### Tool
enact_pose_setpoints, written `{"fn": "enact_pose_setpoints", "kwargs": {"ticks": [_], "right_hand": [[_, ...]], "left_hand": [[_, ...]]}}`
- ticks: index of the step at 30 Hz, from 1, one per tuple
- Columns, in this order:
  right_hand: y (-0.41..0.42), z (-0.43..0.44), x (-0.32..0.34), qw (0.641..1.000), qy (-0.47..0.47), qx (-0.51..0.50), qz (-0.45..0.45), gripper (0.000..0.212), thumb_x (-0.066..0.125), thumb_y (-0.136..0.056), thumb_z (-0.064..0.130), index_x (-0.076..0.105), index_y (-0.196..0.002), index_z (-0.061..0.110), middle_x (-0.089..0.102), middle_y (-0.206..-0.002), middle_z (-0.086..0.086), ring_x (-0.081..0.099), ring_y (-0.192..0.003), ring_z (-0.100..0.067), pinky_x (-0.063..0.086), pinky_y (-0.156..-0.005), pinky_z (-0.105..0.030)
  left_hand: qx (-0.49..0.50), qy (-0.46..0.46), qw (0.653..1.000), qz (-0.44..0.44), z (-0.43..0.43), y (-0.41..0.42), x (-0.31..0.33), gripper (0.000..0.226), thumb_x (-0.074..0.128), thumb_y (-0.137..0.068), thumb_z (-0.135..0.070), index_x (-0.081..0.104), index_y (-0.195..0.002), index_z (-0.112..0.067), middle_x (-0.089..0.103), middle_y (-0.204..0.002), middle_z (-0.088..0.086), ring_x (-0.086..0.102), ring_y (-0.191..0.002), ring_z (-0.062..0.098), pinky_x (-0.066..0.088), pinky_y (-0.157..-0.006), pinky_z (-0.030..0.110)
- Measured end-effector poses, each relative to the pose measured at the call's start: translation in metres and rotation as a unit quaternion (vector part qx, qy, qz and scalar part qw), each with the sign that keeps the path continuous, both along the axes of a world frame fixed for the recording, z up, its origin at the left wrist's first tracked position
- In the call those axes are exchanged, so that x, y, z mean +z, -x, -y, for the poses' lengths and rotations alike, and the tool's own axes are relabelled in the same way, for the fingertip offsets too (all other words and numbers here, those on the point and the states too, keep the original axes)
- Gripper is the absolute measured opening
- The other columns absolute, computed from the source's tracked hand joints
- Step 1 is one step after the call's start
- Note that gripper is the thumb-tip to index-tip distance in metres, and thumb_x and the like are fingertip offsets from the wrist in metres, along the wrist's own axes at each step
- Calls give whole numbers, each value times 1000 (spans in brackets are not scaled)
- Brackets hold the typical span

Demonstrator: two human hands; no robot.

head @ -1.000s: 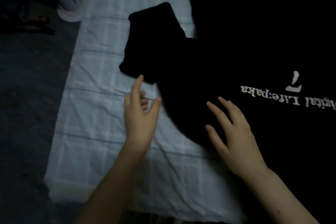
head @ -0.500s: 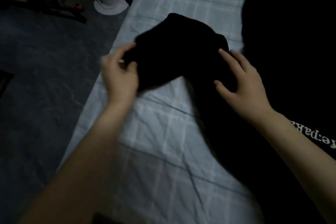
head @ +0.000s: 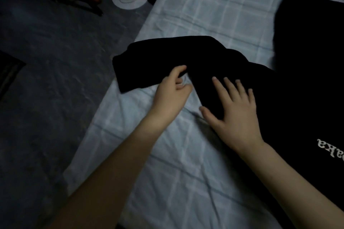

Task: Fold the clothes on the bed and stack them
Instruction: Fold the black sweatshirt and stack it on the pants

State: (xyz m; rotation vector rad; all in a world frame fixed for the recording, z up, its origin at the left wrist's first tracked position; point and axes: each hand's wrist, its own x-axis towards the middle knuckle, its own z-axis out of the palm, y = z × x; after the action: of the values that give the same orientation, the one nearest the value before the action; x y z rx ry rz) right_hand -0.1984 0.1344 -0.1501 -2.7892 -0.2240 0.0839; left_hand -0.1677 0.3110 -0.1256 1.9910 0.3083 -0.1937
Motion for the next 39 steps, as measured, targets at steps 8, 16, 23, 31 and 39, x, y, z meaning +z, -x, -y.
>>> {"fn": "enact_pose_setpoints", "kwargs": {"ticks": [8, 16, 23, 31, 39], "right_hand": [[3, 8, -4, 966, -251, -41, -43, 40, 49, -103, 22, 51, -142, 30, 45, -152, 3, 26, -147, -12, 2, -122, -33], [15, 17, 35, 919, -389, -31, -55, 37, 51, -102, 21, 48, -133, 41, 52, -141, 15, 40, -141, -6, 24, -122, -47], [28, 30, 53, 940, -331, 78, -42, 41, 43, -101, 39, 54, -139, 29, 53, -143, 18, 43, -138, -2, 29, -119, -51], [20, 31, 16, 999, -19, 14, -24, 62, 20, -96, 59, 24, -155, 40, 22, -164, -6, 7, -153, -26, 6, -123, -52], [27, 9, -5, 998, 9, -54, 16, 65, 27, -93, 66, 20, -154, 45, 16, -164, -8, 8, -148, -48, 6, -117, -64]], "left_hand": [[16, 124, 992, 4, 7, 15, 5, 48, 58, -93, -3, 50, -136, -25, 66, -114, 13, 64, -102, 14, 50, -96, 28], [81, 355, 931, 26, 39, -26, 16, 54, 57, -92, -7, 47, -138, -33, 53, -140, 11, 56, -125, 20, 51, -98, 34], [146, 347, 921, 98, 29, -63, 41, 87, 67, -78, 5, 34, -146, -38, 40, -149, 8, 52, -129, 26, 50, -101, 44], [163, 322, 932, 40, -16, -10, 0, 94, 51, -77, 24, 33, -146, -37, 45, -145, 14, 55, -124, 20, 50, -101, 39], [140, 373, 916, 37, -39, -56, 22, 80, 60, -84, 9, 35, -144, -36, 54, -137, 7, 61, -117, 24, 54, -91, 38]]}}
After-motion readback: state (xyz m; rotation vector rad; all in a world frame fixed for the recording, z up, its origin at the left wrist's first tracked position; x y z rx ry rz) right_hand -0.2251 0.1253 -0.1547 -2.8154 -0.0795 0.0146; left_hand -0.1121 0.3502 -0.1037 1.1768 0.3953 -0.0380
